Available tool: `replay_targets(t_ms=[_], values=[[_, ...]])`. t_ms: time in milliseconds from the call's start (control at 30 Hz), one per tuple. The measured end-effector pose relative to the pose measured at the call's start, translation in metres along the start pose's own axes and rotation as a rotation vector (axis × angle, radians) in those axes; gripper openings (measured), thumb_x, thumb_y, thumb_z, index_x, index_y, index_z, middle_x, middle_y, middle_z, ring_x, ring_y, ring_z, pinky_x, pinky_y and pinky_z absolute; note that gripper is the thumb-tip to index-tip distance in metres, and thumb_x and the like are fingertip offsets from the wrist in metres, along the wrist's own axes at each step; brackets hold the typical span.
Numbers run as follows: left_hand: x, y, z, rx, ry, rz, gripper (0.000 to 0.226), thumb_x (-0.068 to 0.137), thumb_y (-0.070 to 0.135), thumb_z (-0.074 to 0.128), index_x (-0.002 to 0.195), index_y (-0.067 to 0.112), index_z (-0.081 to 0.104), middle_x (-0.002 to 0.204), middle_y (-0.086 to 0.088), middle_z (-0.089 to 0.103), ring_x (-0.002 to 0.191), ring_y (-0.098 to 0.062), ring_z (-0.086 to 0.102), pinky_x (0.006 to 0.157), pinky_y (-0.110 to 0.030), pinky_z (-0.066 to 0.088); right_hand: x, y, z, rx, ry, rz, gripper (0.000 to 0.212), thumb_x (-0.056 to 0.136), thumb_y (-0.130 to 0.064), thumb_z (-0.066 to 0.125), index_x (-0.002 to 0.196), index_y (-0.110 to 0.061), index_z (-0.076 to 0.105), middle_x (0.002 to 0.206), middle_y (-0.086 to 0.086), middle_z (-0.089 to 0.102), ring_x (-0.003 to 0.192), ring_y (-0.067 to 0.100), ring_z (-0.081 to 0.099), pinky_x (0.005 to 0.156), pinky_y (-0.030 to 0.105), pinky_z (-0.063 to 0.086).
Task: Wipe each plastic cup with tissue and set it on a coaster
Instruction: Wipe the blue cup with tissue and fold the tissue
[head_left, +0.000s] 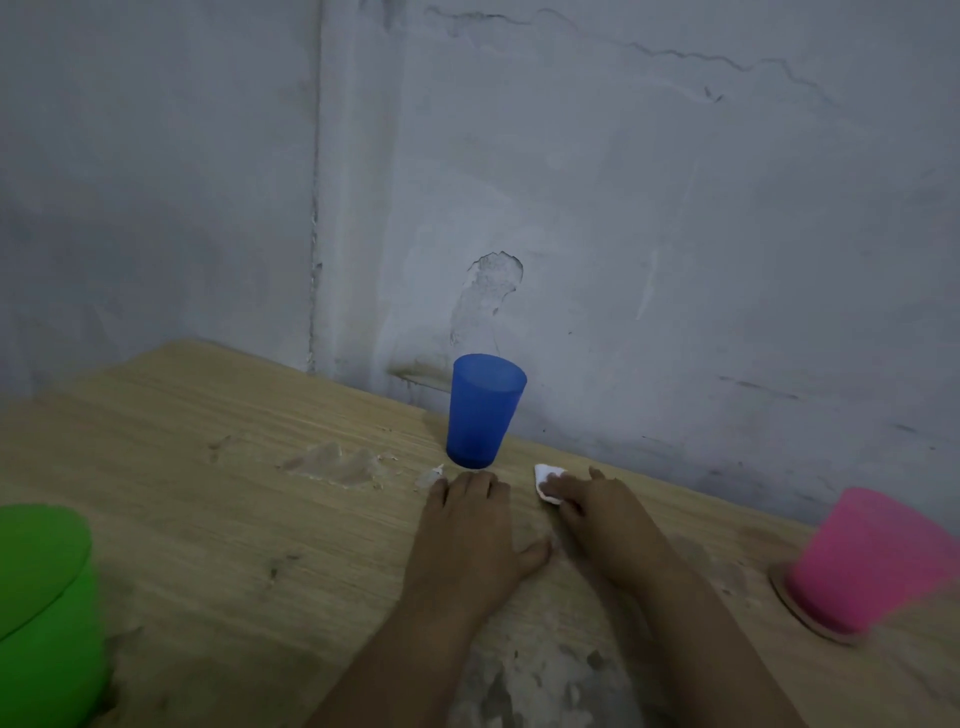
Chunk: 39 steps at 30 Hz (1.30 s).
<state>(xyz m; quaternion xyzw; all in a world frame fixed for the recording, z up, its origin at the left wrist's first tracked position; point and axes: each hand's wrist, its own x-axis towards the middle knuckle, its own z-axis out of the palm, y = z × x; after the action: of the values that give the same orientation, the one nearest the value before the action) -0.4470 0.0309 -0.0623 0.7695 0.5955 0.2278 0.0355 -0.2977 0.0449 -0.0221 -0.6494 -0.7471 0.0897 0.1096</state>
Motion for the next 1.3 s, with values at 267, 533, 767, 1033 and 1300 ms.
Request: replay_targets(t_ms=[267,533,767,1033,1300], values=[[0.000,0.000,-0.001,0.041,-0.052,0.030,0.069,0.087,0.066,0.031,0.142,0.024,0.033,0.149,0.004,0.036,0.139,-0.014,0.028,0.119,-0.043,0.011,-0.006,-0.003,-0.003,0.040,0.013,-0.015,0.035,0.094,-0.022,0.044,0.124,-0.034,0.059,0.140,0.008,0.051,0.136,0.022,0.038,0.104,0.026,0.032],[-0.001,0.002,-0.001,0.006,-0.035,0.022,0.067,0.086,0.068,0.031,0.138,0.027,0.038,0.143,0.008,0.042,0.134,-0.010,0.033,0.118,-0.041,0.014,-0.006,-0.017,0.004,0.035,0.026,-0.082,0.037,0.097,-0.018,0.038,0.129,-0.029,0.054,0.126,0.007,0.058,0.114,0.021,0.051,0.084,0.022,0.033],[0.000,0.000,-0.002,0.012,-0.079,0.010,0.072,0.086,0.067,0.036,0.144,0.023,0.031,0.152,0.004,0.031,0.142,-0.014,0.021,0.119,-0.042,0.009,-0.001,-0.004,0.001,-0.090,0.077,0.006,0.035,0.094,-0.021,0.042,0.125,-0.025,0.058,0.126,0.014,0.057,0.117,0.027,0.052,0.093,0.027,0.039],[0.001,0.000,0.000,-0.020,-0.045,0.016,0.066,0.085,0.068,0.034,0.135,0.027,0.041,0.142,0.008,0.042,0.133,-0.011,0.033,0.117,-0.041,0.016,-0.010,0.000,-0.004,0.109,0.084,-0.082,0.028,0.091,-0.028,0.050,0.108,-0.026,0.071,0.110,0.002,0.072,0.097,0.017,0.064,0.084,0.027,0.047],[0.001,0.002,-0.003,-0.016,-0.077,0.000,0.073,0.085,0.070,0.034,0.141,0.023,0.036,0.148,0.006,0.037,0.138,-0.012,0.028,0.118,-0.042,0.015,-0.008,-0.004,0.003,0.047,0.085,-0.089,0.033,0.091,-0.030,0.044,0.116,-0.029,0.066,0.115,0.003,0.069,0.105,0.019,0.061,0.081,0.021,0.040]])
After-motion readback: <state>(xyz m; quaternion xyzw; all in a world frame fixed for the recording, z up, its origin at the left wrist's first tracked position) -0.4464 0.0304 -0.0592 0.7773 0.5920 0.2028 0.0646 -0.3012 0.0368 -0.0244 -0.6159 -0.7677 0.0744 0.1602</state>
